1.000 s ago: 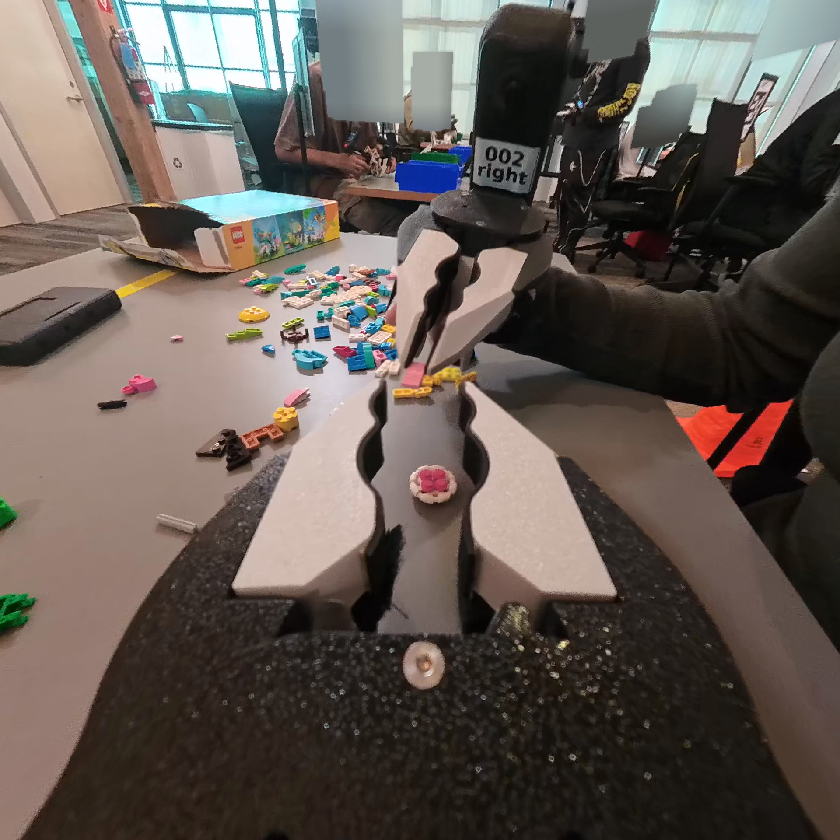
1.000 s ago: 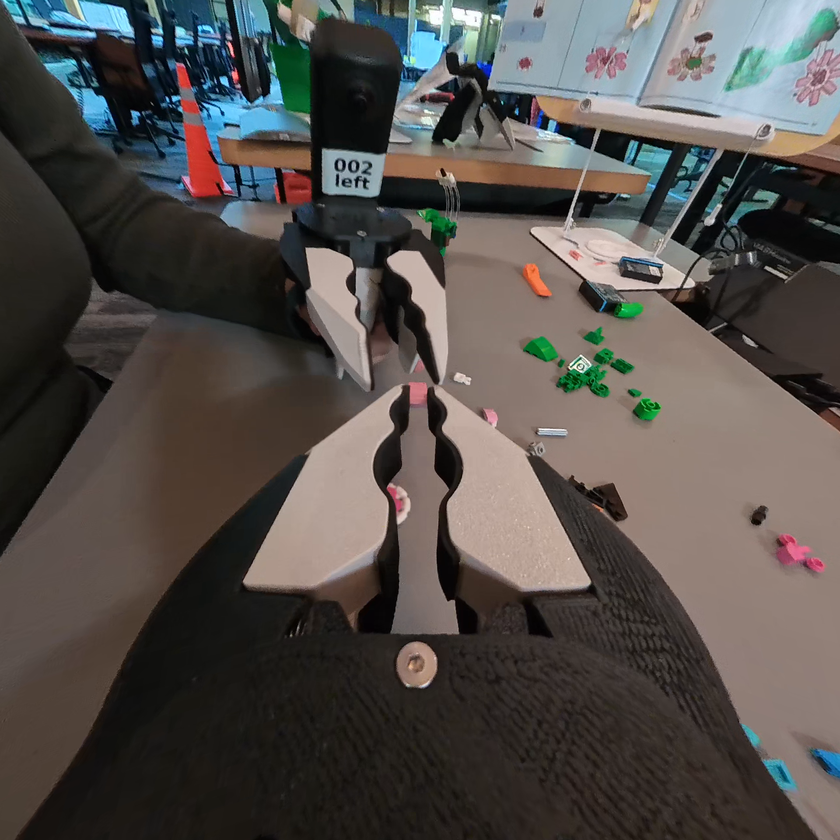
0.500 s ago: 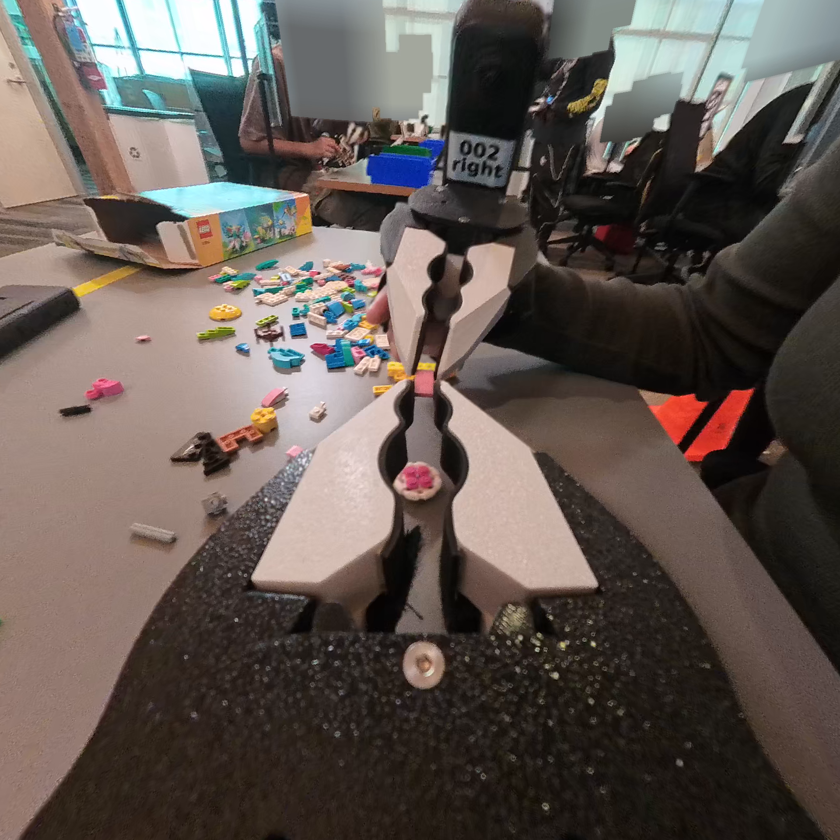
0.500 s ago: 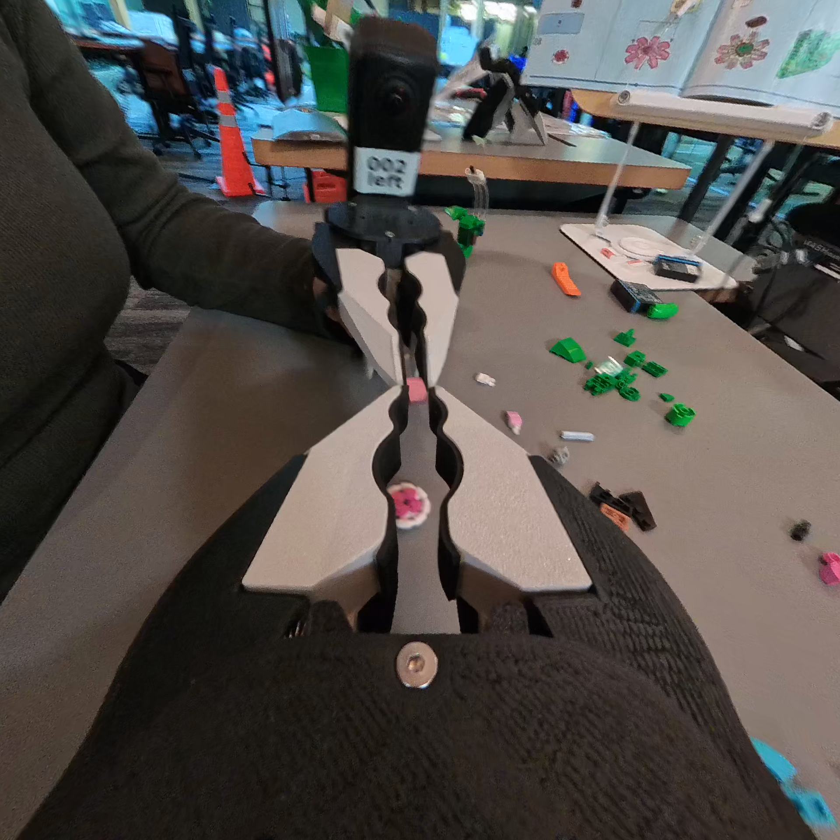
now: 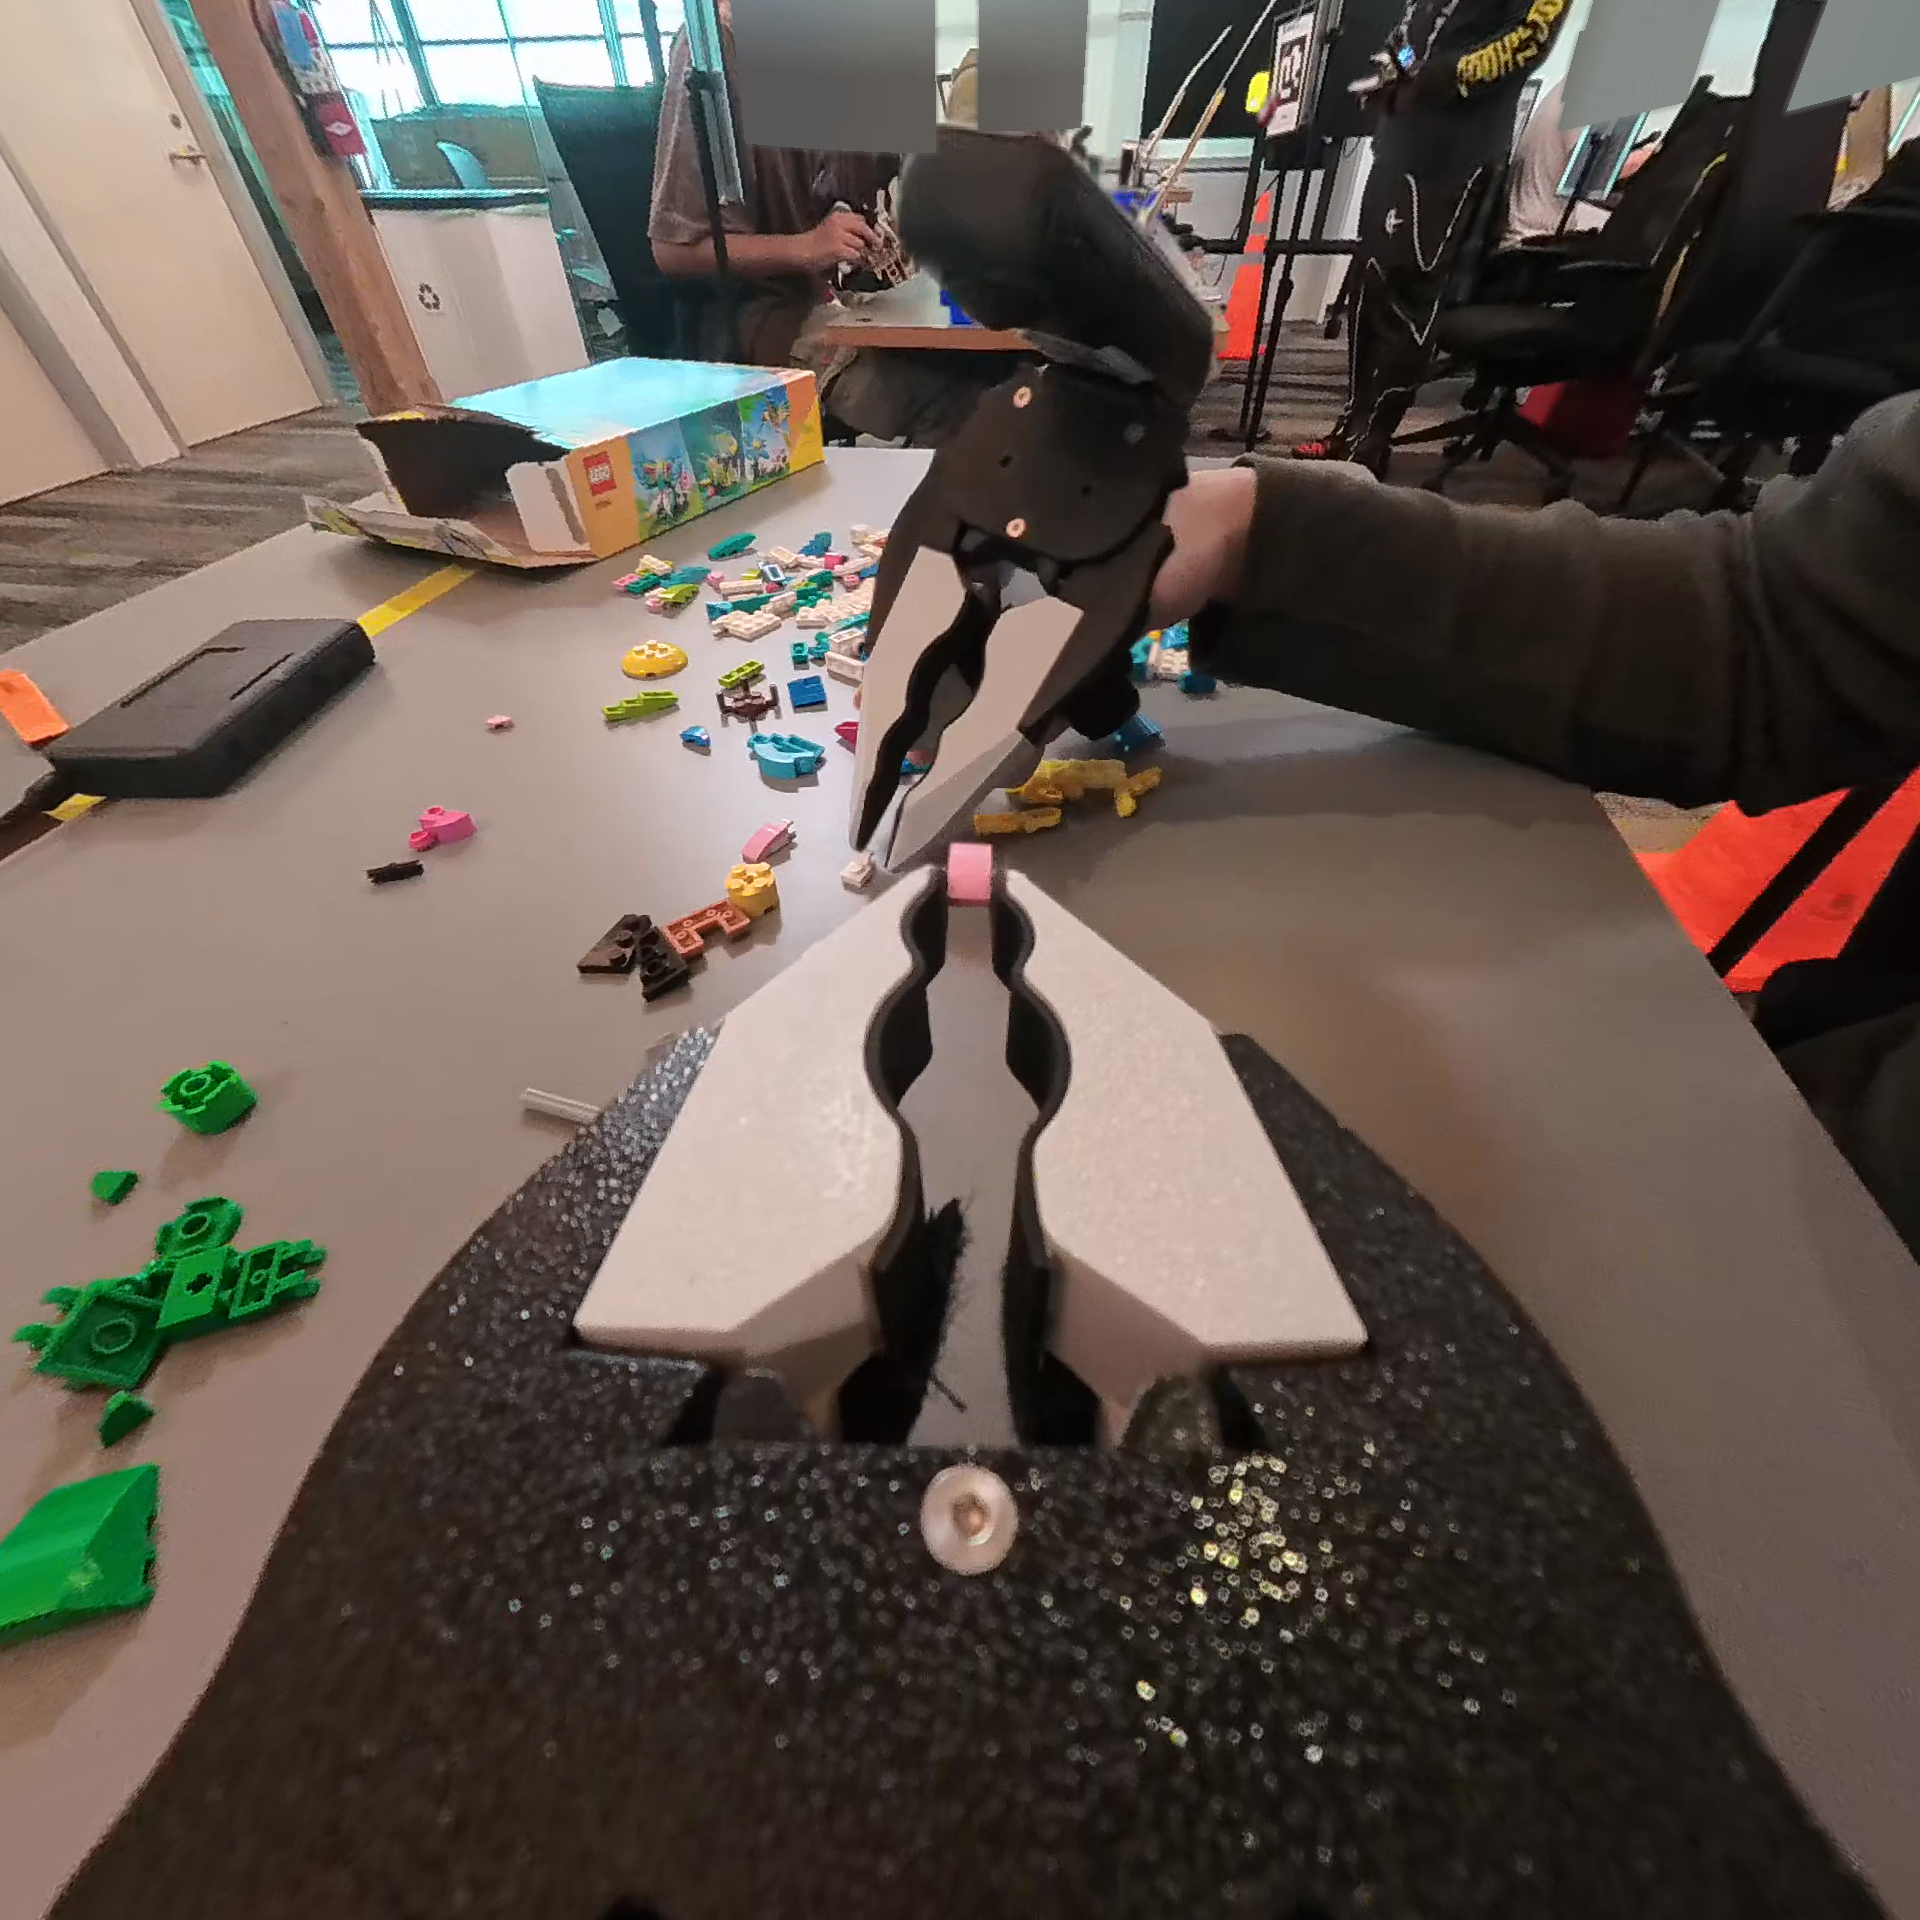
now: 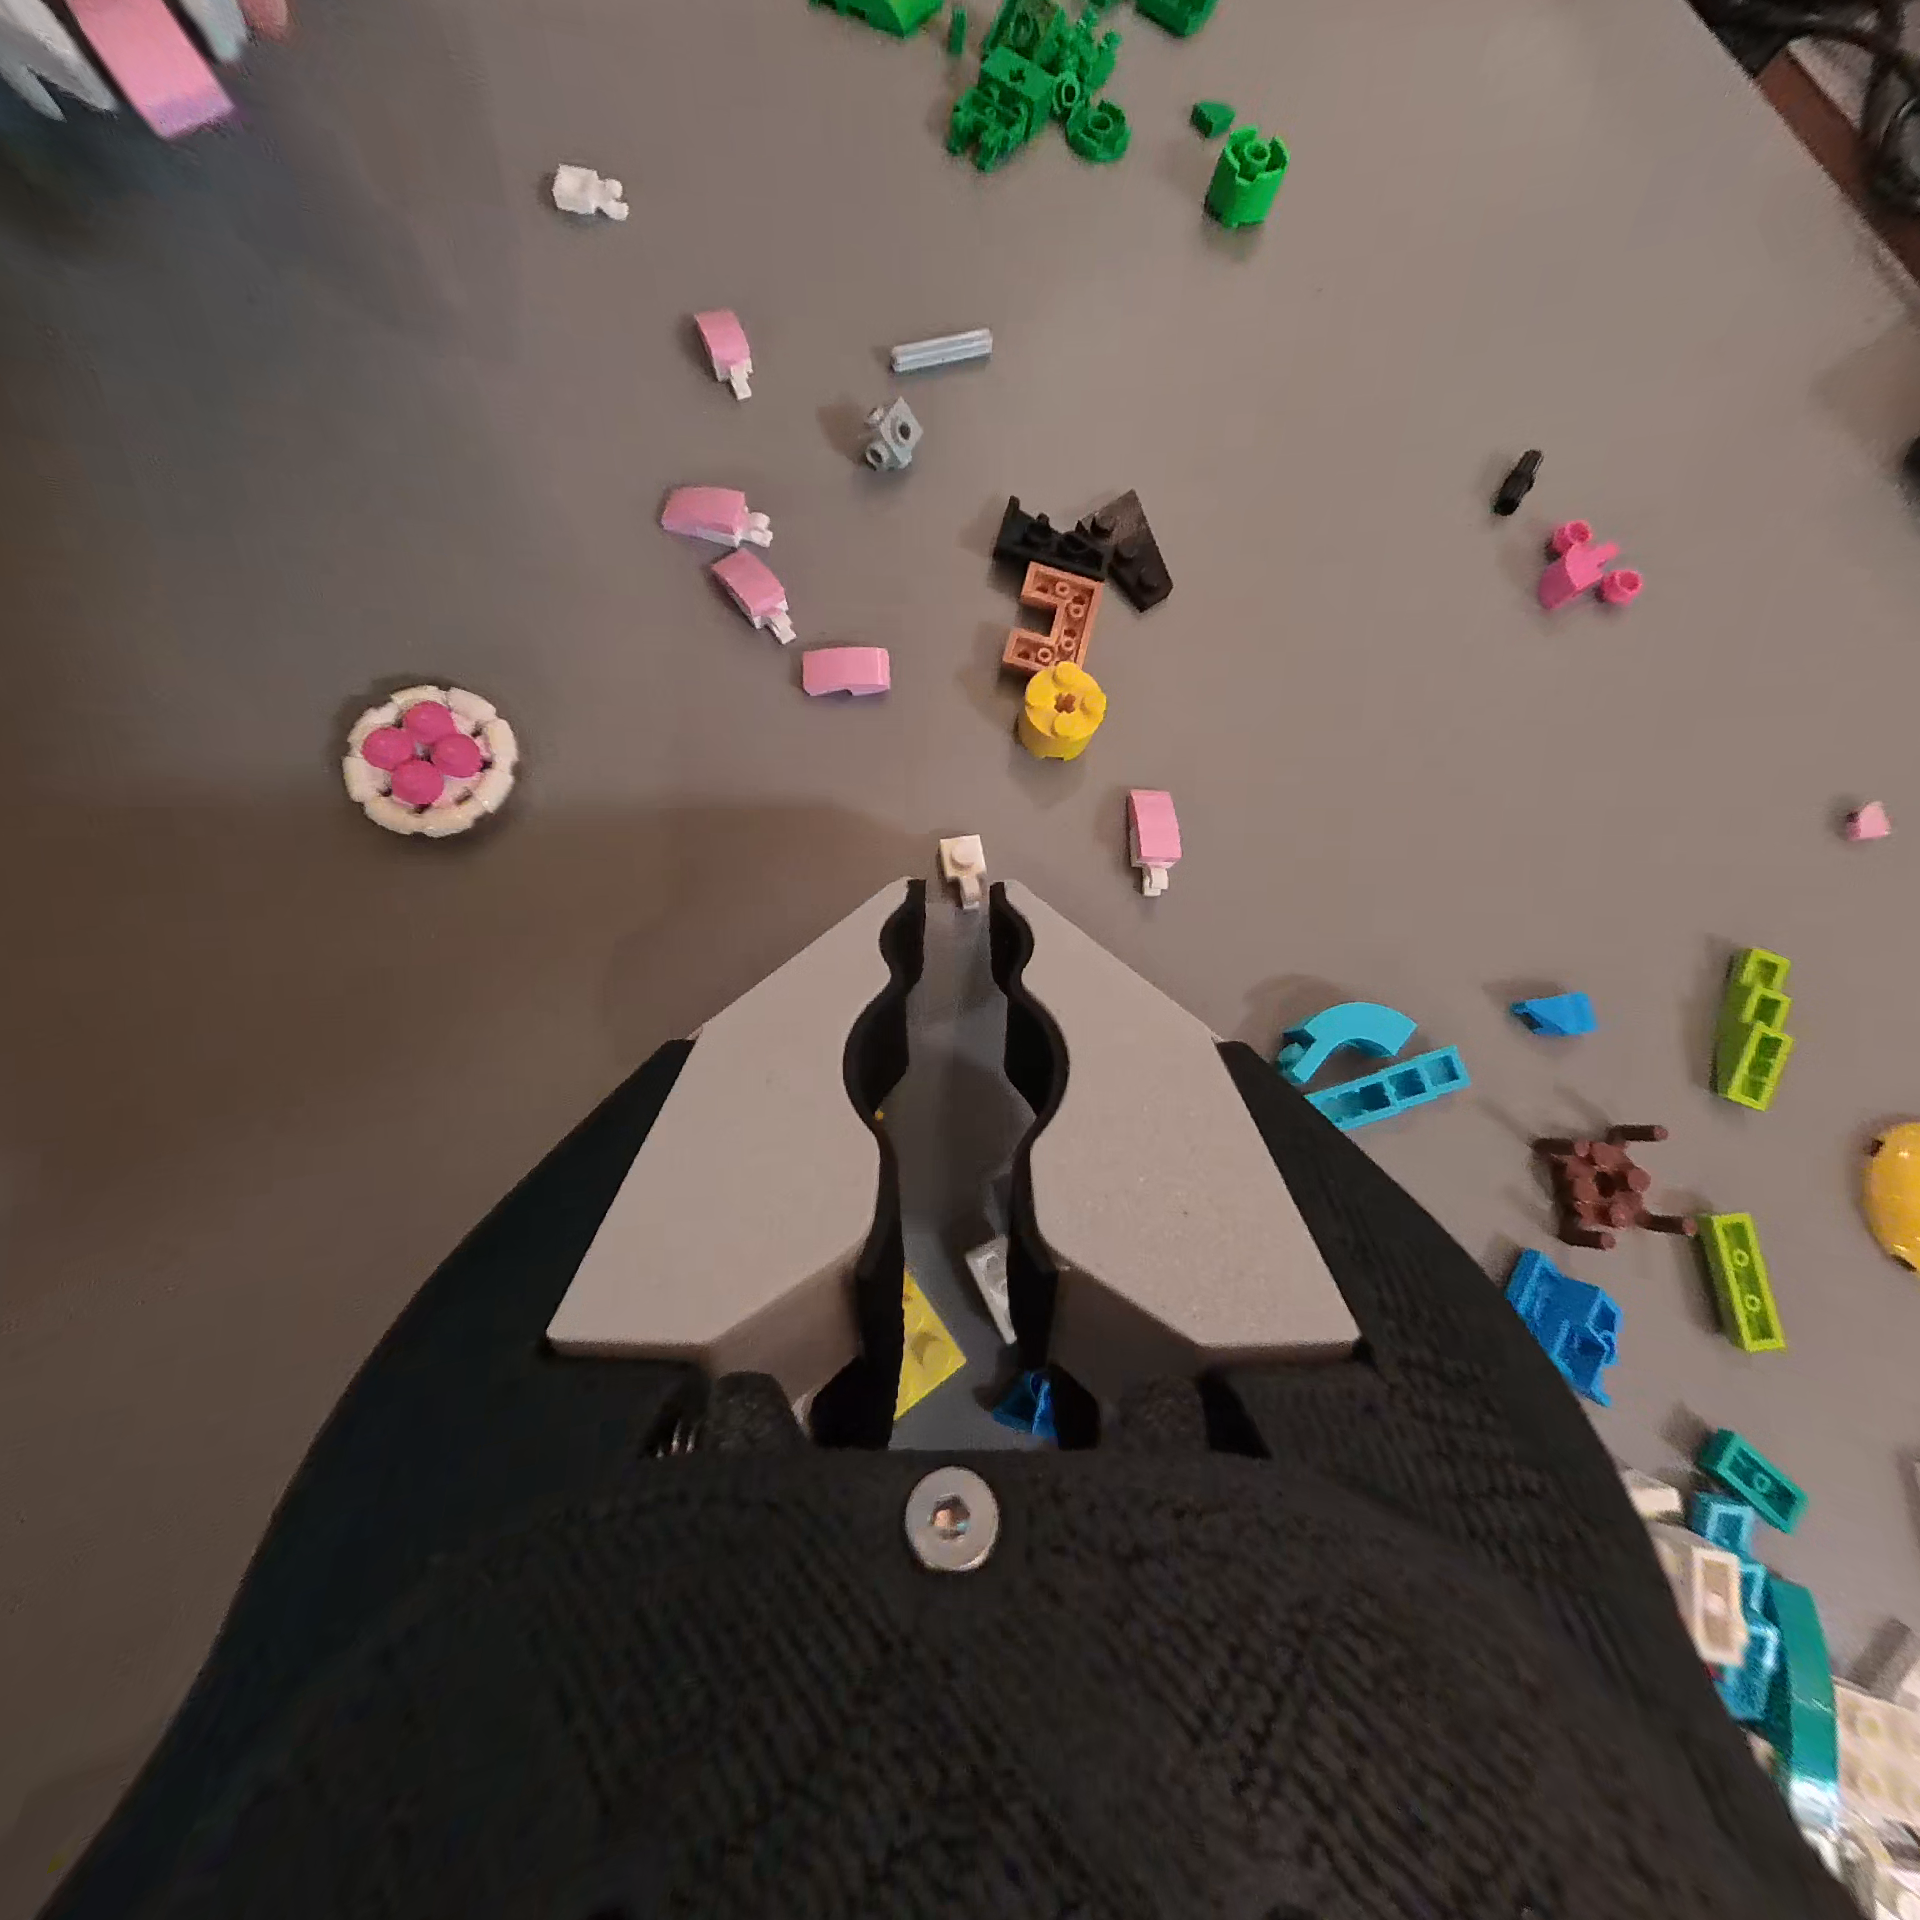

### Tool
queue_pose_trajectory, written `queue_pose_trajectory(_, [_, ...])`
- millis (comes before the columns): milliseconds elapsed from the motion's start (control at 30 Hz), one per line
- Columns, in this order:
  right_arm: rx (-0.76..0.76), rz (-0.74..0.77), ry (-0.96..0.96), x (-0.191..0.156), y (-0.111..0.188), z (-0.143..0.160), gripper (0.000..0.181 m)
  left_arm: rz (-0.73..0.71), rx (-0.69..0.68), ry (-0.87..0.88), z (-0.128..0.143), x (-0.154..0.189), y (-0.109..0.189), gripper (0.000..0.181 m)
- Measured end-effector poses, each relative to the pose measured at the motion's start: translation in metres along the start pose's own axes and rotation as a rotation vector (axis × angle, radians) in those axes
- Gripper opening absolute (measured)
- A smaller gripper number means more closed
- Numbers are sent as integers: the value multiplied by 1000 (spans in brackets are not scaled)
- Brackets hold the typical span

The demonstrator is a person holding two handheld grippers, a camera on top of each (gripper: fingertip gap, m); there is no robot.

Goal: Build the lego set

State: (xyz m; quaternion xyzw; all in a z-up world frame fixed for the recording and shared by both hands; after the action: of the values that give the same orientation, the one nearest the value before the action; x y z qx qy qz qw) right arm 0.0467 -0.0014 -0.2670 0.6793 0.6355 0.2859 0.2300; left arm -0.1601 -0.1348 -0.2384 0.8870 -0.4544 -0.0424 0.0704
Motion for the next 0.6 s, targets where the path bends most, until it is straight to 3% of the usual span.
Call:
queue_pose_trajectory(200, [24,-60,18,-3,-3,-5,2,-1,-48,13,5,-3,0,6])
queue_pose_trajectory(400, [125,-246,164,-43,-10,-34,2,78,-201,-38,15,7,-9,6])
queue_pose_trajectory(600, [168,-321,215,-62,-18,-47,2,96,-219,-47,15,7,-5,6])
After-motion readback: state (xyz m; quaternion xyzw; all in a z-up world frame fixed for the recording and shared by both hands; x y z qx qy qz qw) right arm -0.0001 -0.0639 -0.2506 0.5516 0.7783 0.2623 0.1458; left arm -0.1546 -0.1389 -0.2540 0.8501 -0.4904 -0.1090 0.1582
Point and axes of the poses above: each gripper's, where its closed fingertips meet, y back along the fingers, z out of its underside, x = y × z across the jaws, the point moved 10 cm from there along y, back along the fingers, and after that the axes turned 2 degrees about x, right-handed, at the moved point
